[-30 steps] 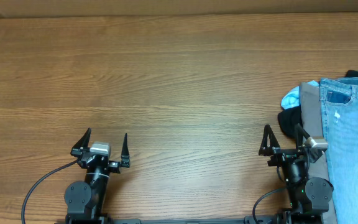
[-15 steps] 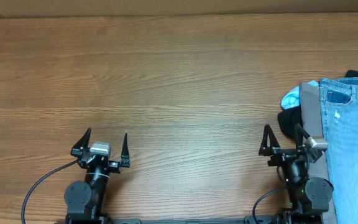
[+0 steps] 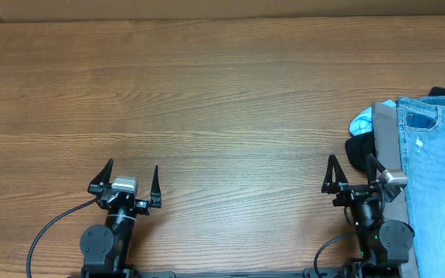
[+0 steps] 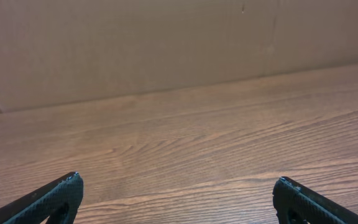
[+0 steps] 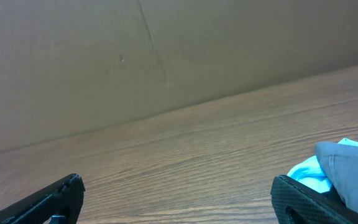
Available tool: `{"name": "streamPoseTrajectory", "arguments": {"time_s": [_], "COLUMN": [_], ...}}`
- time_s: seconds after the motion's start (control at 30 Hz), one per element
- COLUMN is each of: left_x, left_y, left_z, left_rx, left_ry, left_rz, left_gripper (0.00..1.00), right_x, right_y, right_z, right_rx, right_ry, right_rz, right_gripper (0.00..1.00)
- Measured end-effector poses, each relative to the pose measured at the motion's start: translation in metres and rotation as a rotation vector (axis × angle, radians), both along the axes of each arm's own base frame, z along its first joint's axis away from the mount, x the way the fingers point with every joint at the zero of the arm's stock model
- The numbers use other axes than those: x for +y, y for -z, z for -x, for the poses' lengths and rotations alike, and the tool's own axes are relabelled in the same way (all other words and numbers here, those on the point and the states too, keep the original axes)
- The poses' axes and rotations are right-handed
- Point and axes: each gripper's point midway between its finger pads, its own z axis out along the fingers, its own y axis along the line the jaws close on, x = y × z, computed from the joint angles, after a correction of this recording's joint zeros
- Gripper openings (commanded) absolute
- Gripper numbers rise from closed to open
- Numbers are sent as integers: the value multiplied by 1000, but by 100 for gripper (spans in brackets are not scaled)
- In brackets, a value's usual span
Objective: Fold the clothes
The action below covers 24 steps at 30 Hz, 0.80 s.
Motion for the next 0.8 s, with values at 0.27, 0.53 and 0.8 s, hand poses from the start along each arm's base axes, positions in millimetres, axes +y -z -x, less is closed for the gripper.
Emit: {"name": "streamPoseTrajectory", "arguments": {"time_s": [0.27,0.53,0.8], "left_x": [0,0,0], "left_y": [0,0,0], "left_z": [0,0,0], "left_rx": [0,0,0], "left_ry": [0,0,0], "left_rz": [0,0,0], "left_gripper": [100,100,100], "right_x": [0,0,-1], "right_y": [0,0,-5], "right_z": [0,0,0], "right_rx": [0,0,-19], "right_ry": [-1,0,8], "right_rz": [0,0,0], "right_gripper": [100,100,100]}}
